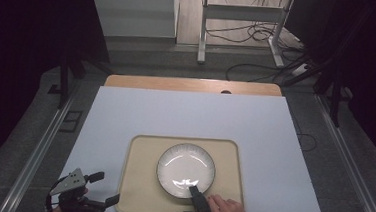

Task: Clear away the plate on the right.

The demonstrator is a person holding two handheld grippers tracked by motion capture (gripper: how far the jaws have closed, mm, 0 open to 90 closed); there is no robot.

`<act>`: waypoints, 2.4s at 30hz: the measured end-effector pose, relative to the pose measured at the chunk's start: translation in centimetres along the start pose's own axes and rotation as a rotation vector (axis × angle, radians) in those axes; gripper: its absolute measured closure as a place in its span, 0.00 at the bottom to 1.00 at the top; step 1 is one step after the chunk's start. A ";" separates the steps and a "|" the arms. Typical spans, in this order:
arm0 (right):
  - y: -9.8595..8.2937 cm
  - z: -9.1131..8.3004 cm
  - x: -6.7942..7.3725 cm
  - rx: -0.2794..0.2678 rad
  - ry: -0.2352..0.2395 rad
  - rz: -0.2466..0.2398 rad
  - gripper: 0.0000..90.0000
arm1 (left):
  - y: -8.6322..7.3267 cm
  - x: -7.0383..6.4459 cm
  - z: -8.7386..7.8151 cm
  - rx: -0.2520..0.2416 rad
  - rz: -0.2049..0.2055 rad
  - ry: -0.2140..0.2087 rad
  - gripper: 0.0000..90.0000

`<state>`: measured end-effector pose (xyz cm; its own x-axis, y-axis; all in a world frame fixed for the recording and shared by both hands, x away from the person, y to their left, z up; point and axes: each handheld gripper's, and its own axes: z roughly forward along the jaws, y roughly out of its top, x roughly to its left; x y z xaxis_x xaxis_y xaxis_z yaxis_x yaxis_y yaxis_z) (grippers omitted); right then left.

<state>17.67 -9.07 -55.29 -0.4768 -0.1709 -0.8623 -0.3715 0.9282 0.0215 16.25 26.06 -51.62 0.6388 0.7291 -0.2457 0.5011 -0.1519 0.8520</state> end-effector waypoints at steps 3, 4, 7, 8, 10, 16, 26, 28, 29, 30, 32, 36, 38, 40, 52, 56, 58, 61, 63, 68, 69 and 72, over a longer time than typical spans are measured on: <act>0.0 -0.1 0.0 0.001 0.000 0.001 0.77 | 0.0 0.0 0.0 0.000 0.000 0.000 0.01; 0.0 -0.2 -0.1 0.000 0.001 0.004 0.75 | 0.0 0.0 0.0 0.000 0.000 0.001 0.01; 0.1 -0.5 -0.2 -0.006 0.002 0.005 0.75 | 0.0 0.0 0.0 -0.001 0.000 0.000 0.01; 0.1 -0.5 -0.3 -0.008 0.003 0.004 0.74 | 0.0 0.0 0.0 0.000 -0.001 0.001 0.01; 0.0 -0.7 -0.2 -0.012 0.002 0.018 0.73 | 0.0 0.0 0.0 -0.001 -0.001 0.001 0.01; -0.2 -1.3 -0.6 -0.019 0.013 0.031 0.70 | 0.0 -0.1 0.0 0.000 0.002 0.003 0.01; -1.1 -1.9 -1.5 -0.027 0.053 0.099 0.65 | 0.0 0.0 0.0 -0.001 -0.001 0.002 0.01; -1.2 -2.0 -1.6 -0.029 0.055 0.102 0.64 | 0.0 0.0 0.0 -0.001 -0.002 0.002 0.01; -1.2 -2.1 -1.6 -0.031 0.057 0.104 0.64 | 0.0 0.0 0.1 -0.001 -0.004 0.001 0.01; -1.2 -2.1 -1.7 -0.034 0.059 0.107 0.64 | 0.0 0.0 0.1 -0.001 -0.004 0.001 0.01; -1.3 -2.2 -1.8 -0.039 0.069 0.117 0.63 | 0.0 0.0 0.1 -0.001 -0.004 0.001 0.01; -1.7 -2.1 -2.0 -0.044 0.094 0.146 0.61 | 0.0 0.0 0.1 -0.001 -0.004 0.001 0.01; -1.9 -2.1 -2.1 -0.046 0.103 0.156 0.61 | 0.0 0.0 0.1 0.000 -0.004 0.001 0.01; -2.1 -2.1 -2.2 -0.048 0.115 0.175 0.60 | 0.0 0.0 0.1 -0.001 -0.005 0.001 0.01; -3.6 -2.5 -3.2 -0.062 0.167 0.273 0.56 | 0.0 0.0 0.1 0.001 -0.006 0.002 0.01; -4.0 -2.5 -3.4 -0.069 0.184 0.299 0.56 | 0.0 0.0 0.1 0.003 -0.007 0.003 0.01; -4.2 -2.5 -3.5 -0.070 0.190 0.313 0.56 | 0.0 0.0 0.1 0.002 -0.007 0.002 0.01; -4.6 -2.6 -3.7 -0.073 0.200 0.334 0.55 | 0.0 0.0 0.1 0.003 -0.007 0.003 0.01; -4.9 -2.5 -3.8 -0.074 0.204 0.351 0.55 | 0.0 0.0 0.1 0.003 -0.007 0.003 0.01; -5.6 -2.6 -4.1 -0.078 0.221 0.388 0.54 | 0.0 0.0 0.1 0.004 -0.007 0.001 0.01; -5.8 -2.6 -4.2 -0.080 0.223 0.398 0.54 | 0.0 0.0 0.1 0.005 -0.007 0.001 0.01; -6.3 -2.6 -4.4 -0.088 0.242 0.422 0.54 | 0.0 0.0 0.1 0.006 -0.007 0.001 0.01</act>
<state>20.06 -14.98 -50.33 -0.7679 0.1326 -0.6267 -0.1666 0.9033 0.3953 16.37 26.00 -51.65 0.6347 0.7308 -0.2511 0.5091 -0.1510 0.8473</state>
